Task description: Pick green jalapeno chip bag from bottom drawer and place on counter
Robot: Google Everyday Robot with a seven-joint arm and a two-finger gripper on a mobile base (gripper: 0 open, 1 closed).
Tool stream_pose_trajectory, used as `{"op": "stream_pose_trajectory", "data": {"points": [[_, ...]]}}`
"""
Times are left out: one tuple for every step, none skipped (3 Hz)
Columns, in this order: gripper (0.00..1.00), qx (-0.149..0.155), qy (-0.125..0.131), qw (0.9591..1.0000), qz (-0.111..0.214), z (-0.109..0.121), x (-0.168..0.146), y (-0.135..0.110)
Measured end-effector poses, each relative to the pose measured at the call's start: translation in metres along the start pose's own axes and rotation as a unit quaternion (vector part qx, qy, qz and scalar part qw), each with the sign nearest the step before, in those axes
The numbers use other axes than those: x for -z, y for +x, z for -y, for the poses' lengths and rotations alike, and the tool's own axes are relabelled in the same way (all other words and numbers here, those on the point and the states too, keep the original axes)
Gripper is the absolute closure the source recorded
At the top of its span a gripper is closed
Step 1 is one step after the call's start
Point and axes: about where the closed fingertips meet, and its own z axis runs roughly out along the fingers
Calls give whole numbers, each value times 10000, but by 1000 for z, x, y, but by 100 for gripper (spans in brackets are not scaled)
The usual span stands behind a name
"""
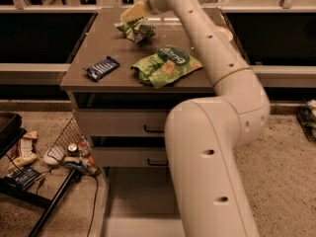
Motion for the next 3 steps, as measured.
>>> {"op": "stream_pose_trajectory", "data": {"points": [[0,-224,641,9977,-88,43,61,-13],[0,-479,1841,9808,422,120,210,-48],[0,-402,2701,9563,1046,154,349,-77]]}}
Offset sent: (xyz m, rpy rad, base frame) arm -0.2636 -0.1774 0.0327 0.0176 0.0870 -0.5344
